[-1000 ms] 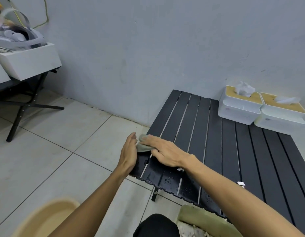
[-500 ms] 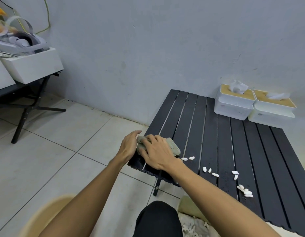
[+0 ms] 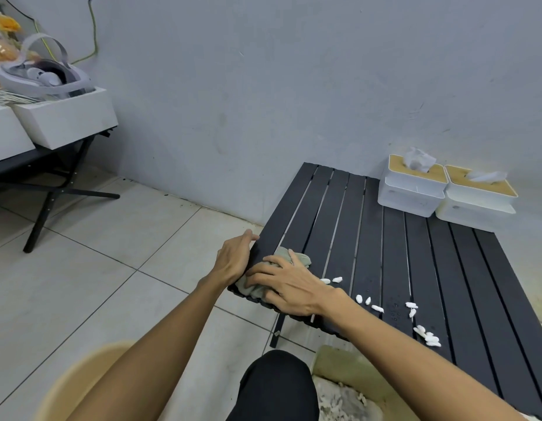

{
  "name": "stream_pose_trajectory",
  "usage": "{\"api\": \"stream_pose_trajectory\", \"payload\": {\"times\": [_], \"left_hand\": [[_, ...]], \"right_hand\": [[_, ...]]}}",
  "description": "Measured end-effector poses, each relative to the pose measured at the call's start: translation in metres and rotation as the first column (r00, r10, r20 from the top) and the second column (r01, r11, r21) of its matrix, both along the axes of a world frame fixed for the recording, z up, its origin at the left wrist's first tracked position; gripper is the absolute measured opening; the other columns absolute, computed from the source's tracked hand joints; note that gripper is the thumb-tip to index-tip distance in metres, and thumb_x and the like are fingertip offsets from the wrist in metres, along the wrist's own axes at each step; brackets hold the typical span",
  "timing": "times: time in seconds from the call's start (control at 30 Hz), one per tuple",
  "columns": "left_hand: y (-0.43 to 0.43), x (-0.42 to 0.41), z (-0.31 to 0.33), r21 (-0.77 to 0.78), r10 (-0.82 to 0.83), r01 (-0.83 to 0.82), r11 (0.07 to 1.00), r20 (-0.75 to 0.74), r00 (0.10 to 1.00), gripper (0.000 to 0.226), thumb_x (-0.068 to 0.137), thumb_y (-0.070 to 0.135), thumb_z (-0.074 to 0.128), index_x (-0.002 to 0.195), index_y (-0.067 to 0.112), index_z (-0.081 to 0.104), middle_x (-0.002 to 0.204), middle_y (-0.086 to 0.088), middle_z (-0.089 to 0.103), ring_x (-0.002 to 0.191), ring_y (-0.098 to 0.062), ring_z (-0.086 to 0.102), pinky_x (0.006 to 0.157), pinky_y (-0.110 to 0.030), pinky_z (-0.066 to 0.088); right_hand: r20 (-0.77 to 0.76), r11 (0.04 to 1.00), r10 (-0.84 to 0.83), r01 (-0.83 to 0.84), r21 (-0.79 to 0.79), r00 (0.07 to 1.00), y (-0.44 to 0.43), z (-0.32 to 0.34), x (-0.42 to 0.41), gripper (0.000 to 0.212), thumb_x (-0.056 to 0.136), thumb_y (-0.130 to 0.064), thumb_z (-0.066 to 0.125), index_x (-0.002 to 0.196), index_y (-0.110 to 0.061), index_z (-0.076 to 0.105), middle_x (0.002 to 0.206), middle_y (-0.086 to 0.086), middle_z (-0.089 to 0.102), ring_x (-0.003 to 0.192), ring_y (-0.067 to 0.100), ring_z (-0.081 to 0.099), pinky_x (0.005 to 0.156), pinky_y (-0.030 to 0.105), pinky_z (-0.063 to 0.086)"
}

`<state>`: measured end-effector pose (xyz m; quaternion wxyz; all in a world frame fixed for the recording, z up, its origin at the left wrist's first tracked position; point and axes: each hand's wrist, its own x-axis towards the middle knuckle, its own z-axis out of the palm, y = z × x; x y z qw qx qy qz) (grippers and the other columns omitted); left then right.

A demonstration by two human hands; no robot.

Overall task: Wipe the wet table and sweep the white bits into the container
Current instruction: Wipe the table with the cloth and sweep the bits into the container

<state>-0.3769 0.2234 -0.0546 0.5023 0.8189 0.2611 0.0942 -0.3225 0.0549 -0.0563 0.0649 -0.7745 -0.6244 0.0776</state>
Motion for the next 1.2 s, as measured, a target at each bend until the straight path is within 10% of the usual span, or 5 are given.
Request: {"api": "stream_pose_trajectory", "payload": {"times": [0.1, 0.37, 0.63, 0.97, 1.2], "left_hand": [[-0.008, -0.002, -0.005, 0.256, -0.077, 0.076, 0.964, -0.004, 0.997, 0.051, 0.097, 0.042, 0.02, 0.105, 0.022, 0.065, 0.11, -0.003, 0.065, 0.11, -0.026, 0.053, 0.1, -0.042, 0.038], [-0.026, 0.0, -0.036, 0.54, -0.271, 0.211, 0.815, 0.034, 0.962, 0.04, 0.102, 0.023, 0.033, 0.14, 0.019, 0.047, 0.146, 0.002, 0.048, 0.142, -0.019, 0.03, 0.116, -0.029, 0.016], [-0.027, 0.0, -0.047, 0.473, -0.286, 0.213, 0.855, 0.087, 0.954, 0.055, 0.093, 0.006, 0.031, 0.146, 0.016, 0.039, 0.15, -0.004, 0.043, 0.145, -0.02, 0.028, 0.117, -0.029, 0.021], [-0.031, 0.0, -0.045, 0.493, -0.24, 0.156, 0.856, 0.111, 0.964, 0.057, 0.093, -0.002, 0.034, 0.145, 0.018, 0.04, 0.149, -0.008, 0.044, 0.144, -0.022, 0.031, 0.116, -0.037, 0.028], [-0.044, 0.007, -0.041, 0.52, -0.263, 0.157, 0.84, 0.138, 0.955, 0.062, 0.086, -0.007, 0.035, 0.144, 0.014, 0.042, 0.145, -0.011, 0.049, 0.142, -0.026, 0.035, 0.119, -0.038, 0.023]], "right_hand": [[0.029, 0.997, 0.083, -0.083, -0.007, 0.996, -0.012, 0.007, 0.003, 0.045, 0.088, -0.026, 0.036, 0.128, -0.029, 0.055, 0.141, -0.013, 0.051, 0.128, 0.02, 0.042, 0.11, 0.061, 0.03], [-0.09, 0.995, -0.05, 0.058, 0.086, 0.995, -0.046, 0.027, 0.03, 0.038, 0.078, -0.022, 0.032, 0.105, -0.026, 0.058, 0.127, -0.014, 0.055, 0.111, 0.017, 0.048, 0.096, 0.039, 0.045], [-0.121, 0.961, -0.258, 0.268, 0.072, 0.959, -0.042, 0.013, 0.035, 0.046, 0.079, -0.04, 0.034, 0.115, -0.033, 0.062, 0.139, -0.02, 0.052, 0.122, 0.014, 0.047, 0.102, 0.043, 0.04], [-0.187, 0.994, -0.088, 0.098, 0.044, 0.978, -0.082, 0.017, 0.021, 0.029, 0.076, -0.021, 0.047, 0.096, -0.033, 0.063, 0.123, -0.023, 0.06, 0.106, 0.009, 0.053, 0.093, 0.038, 0.046], [-0.381, 0.92, -0.278, 0.359, 0.16, 0.882, -0.077, 0.042, 0.049, 0.033, 0.074, -0.022, 0.045, 0.099, -0.036, 0.061, 0.12, -0.013, 0.064, 0.103, 0.017, 0.06, 0.083, 0.048, 0.053]]}}
